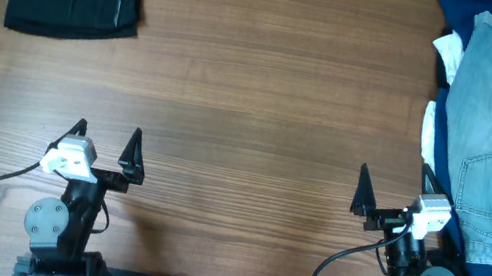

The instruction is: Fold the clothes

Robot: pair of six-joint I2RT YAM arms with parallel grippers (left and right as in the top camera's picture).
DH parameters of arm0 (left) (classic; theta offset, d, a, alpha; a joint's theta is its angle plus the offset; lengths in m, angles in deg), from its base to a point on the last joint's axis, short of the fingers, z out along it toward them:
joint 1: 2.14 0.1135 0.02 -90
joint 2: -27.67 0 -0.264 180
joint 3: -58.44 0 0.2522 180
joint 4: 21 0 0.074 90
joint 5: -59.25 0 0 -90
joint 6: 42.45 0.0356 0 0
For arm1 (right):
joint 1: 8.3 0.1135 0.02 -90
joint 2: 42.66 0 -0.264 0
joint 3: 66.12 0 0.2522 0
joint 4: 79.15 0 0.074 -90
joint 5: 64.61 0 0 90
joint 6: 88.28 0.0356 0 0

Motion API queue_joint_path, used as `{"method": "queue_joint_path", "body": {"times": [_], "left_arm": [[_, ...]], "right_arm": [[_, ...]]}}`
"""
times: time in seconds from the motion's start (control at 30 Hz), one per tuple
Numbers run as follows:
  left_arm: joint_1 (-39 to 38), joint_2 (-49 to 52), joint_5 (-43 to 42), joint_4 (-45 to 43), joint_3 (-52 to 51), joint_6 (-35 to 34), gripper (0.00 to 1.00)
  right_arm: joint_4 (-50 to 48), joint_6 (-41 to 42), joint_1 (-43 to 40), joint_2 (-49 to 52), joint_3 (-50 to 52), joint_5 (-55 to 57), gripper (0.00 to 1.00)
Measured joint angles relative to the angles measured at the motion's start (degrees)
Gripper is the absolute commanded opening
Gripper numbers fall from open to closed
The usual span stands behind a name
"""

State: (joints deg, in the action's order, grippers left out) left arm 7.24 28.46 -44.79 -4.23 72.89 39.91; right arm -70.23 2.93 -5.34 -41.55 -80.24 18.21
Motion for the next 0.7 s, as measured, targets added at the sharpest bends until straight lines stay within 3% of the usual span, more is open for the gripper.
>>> {"method": "queue_joint_path", "body": {"times": [0.27, 0.5, 0.6, 0.7], "left_arm": [[0.0, 0.0, -2.5, -7.9, -0.2, -0.1, 1.00], [0.0, 0.0, -6.9, -8.0, 1.6, -2.2, 1.00], [0.0, 0.0, -6.6, -4.2, 5.1, -3.4, 1.00], [0.0, 1.5, -3.5, 5.4, 12.5, -4.1, 1.00]], "right_arm": [[-1.8, 0.0, 0.0, 0.0, 0.0, 0.0, 1.00], [-3.2, 0.0, 0.0, 0.0, 0.0, 0.0, 1.00], [-3.2, 0.0, 0.0, 0.1, -0.2, 0.0, 1.00], [-3.0, 0.0, 0.0, 4.7, -4.6, 0.0, 1.00]]}}
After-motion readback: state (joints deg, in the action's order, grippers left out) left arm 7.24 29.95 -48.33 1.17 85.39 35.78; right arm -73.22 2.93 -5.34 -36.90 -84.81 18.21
